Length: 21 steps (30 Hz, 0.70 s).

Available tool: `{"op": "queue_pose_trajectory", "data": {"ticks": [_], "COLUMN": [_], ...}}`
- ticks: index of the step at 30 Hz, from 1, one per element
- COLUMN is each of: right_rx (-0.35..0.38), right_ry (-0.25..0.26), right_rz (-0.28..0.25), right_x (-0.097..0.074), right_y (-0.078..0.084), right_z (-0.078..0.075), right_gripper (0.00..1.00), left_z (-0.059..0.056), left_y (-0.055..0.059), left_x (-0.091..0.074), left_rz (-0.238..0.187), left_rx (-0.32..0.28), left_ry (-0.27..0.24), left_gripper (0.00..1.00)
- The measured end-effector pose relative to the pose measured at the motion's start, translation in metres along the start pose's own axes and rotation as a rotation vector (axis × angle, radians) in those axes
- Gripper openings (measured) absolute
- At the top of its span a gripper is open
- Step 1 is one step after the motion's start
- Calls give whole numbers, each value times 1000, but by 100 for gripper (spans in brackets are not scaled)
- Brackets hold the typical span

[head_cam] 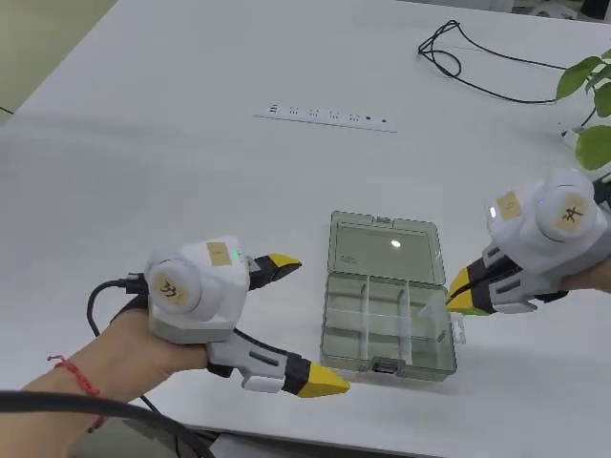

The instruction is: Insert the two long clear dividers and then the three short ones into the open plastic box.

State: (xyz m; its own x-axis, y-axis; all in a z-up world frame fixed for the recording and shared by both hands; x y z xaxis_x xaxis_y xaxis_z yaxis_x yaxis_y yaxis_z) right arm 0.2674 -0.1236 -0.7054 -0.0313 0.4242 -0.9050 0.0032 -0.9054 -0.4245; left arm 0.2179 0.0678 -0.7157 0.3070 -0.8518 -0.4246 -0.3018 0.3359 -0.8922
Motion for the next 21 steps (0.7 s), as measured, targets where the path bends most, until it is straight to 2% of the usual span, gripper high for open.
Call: {"op": "queue_pose_trajectory", "data": {"ticks": [7, 19, 21], "right_rx": [2, -4, -6], "right_ry": [-8, -16, -21], "right_rz": [9, 21, 25], "right_x": [9, 9, 8], "right_y": [3, 5, 3], "right_z": [-7, -10, -7], "right_gripper": [3, 3, 3], "left_z": [0, 0, -1], "left_y": [3, 2, 2], "left_x": [0, 2, 2], "left_rz": [9, 0, 0], "left_rx": [-4, -14, -15], "left_ry": [-6, -8, -6], "left_gripper": [100, 100, 100]}}
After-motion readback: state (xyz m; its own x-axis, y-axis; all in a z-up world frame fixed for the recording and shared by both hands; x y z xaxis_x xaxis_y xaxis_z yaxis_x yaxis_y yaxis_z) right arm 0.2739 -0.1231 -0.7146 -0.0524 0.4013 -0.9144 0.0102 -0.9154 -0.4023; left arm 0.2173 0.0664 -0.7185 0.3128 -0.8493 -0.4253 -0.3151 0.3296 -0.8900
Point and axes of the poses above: the centre of the closed fingertips' face, and the gripper's own axes: x roughly forward along the fingers, z roughly to its left, y roughly out of its underside, the point moved 6 cm from there along -x, roughly backward along the fingers, and after that the axes turned 1 degree about z, right-handed, at the moved point
